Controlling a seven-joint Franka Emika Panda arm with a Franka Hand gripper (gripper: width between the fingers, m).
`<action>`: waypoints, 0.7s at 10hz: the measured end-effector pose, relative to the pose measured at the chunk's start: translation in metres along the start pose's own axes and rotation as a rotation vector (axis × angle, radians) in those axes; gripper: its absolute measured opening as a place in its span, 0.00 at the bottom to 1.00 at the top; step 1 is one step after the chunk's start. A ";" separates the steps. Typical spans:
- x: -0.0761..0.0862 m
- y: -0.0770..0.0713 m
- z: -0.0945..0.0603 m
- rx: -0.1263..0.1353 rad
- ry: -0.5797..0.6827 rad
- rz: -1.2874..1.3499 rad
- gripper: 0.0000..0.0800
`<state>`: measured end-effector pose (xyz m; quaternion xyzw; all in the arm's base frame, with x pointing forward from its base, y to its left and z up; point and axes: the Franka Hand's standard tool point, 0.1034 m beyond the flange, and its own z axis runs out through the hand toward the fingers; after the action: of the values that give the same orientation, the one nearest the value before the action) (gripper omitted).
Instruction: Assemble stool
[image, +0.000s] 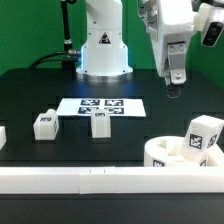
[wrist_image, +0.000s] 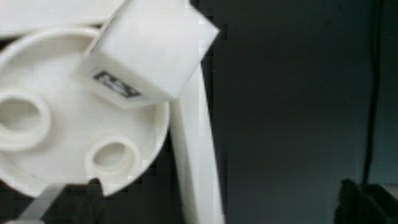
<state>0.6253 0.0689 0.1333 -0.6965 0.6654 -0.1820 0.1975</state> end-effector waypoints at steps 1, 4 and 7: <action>0.007 -0.002 -0.004 0.003 0.006 -0.099 0.81; 0.016 -0.003 -0.003 -0.006 0.020 -0.349 0.81; 0.023 -0.004 -0.003 -0.008 0.037 -0.590 0.81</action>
Offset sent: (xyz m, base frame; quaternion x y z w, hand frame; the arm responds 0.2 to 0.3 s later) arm 0.0000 0.0000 0.0000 0.0000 0.0000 -0.1938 0.9810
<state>0.6284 0.0462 0.1374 -0.8573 0.4382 -0.2418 0.1210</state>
